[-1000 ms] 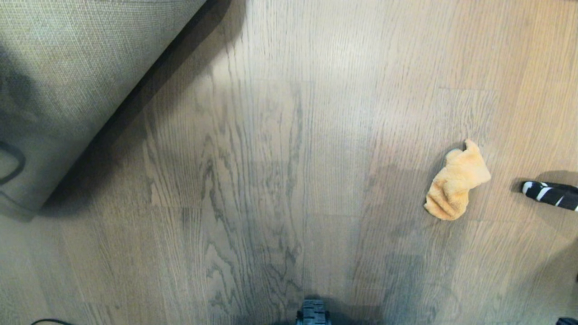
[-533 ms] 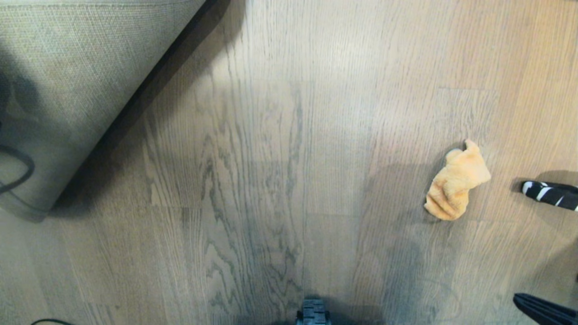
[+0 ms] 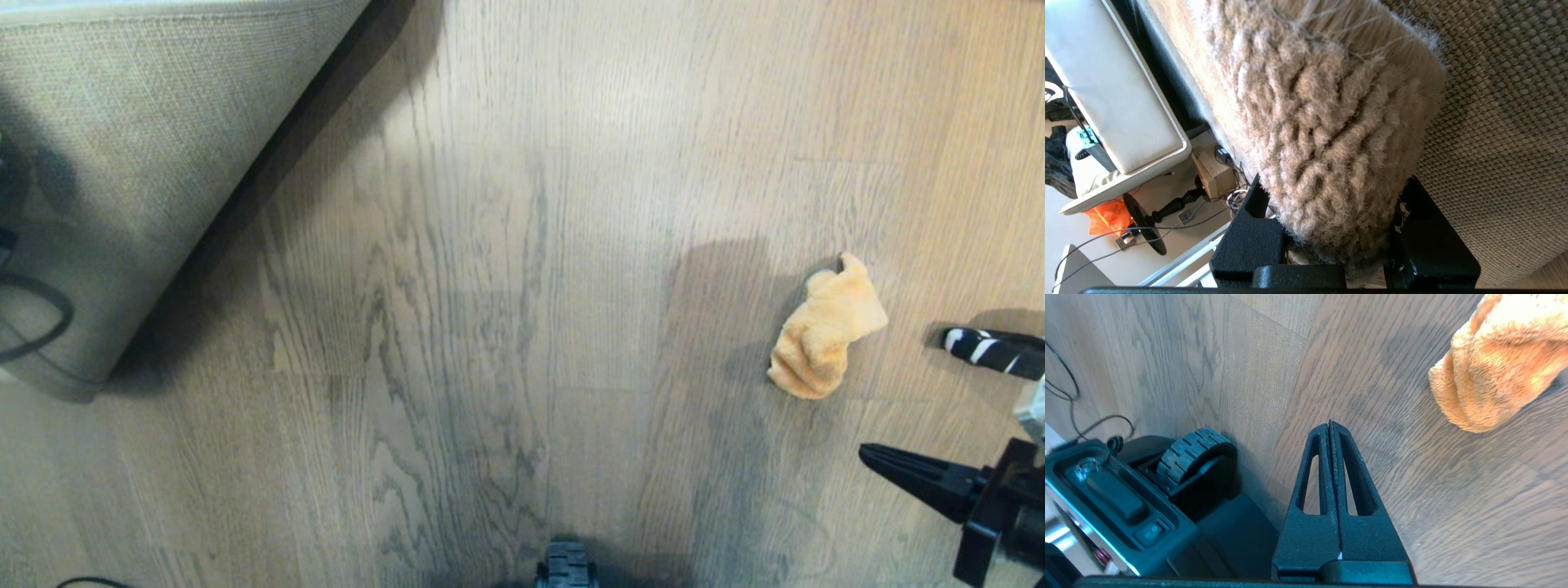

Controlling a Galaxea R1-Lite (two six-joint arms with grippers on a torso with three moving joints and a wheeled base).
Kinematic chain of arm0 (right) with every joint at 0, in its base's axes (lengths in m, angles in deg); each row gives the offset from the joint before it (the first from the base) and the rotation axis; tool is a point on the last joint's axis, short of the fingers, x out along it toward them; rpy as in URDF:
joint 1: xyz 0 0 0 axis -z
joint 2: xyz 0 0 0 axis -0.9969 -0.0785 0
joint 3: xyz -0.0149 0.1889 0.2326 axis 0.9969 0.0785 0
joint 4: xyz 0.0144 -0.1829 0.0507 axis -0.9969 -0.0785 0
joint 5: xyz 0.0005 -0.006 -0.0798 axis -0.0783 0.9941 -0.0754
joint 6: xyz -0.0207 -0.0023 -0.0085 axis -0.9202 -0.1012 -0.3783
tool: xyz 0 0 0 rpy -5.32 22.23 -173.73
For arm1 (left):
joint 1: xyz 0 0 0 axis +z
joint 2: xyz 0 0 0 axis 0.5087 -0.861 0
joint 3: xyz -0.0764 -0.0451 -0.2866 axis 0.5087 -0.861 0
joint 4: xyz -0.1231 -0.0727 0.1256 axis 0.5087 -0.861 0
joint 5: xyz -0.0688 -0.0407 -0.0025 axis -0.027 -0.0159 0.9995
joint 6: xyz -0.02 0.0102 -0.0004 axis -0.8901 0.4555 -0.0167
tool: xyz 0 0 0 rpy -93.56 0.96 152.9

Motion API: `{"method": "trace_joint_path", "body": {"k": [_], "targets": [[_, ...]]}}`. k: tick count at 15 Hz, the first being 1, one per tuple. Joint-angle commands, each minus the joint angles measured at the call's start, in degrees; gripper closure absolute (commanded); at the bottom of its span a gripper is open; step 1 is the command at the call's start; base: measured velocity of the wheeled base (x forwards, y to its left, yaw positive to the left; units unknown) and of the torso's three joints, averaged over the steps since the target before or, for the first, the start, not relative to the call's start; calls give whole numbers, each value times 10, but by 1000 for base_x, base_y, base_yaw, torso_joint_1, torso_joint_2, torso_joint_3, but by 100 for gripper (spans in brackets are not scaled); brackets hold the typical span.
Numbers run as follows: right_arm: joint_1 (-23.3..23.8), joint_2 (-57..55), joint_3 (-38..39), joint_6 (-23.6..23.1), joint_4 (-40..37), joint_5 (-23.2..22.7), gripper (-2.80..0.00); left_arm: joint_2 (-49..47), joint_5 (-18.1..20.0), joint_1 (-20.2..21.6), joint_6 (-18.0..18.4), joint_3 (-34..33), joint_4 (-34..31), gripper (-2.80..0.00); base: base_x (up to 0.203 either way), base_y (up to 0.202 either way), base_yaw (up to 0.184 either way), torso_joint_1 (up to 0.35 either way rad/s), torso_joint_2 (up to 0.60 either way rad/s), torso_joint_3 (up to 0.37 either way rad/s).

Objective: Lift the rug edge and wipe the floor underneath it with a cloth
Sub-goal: Pick up the rag

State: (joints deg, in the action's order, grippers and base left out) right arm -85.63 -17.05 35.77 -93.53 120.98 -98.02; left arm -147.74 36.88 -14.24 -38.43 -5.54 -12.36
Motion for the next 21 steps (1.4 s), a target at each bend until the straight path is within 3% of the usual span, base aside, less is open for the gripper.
{"method": "trace_joint_path", "body": {"k": [1, 8, 9, 21], "targets": [[0, -37, -13, 5, 4, -1, 0, -2, -1, 0, 2, 0, 3, 0, 0, 0, 0, 0, 0, 0], [0, -92, -40, 22, 25, -1, 0, -2, 0, 0, 6, -7, 3, 0, 0, 0, 0, 0, 0, 0], [0, -100, -42, 22, 31, -1, -280, -2, -1, 0, 6, -10, 3, 0, 0, 0, 0, 0, 0, 0], [-14, -201, -109, 26, 90, -2, -280, -11, -1, 0, 7, -25, 19, 0, 0, 0, 0, 0, 0, 0]]}}
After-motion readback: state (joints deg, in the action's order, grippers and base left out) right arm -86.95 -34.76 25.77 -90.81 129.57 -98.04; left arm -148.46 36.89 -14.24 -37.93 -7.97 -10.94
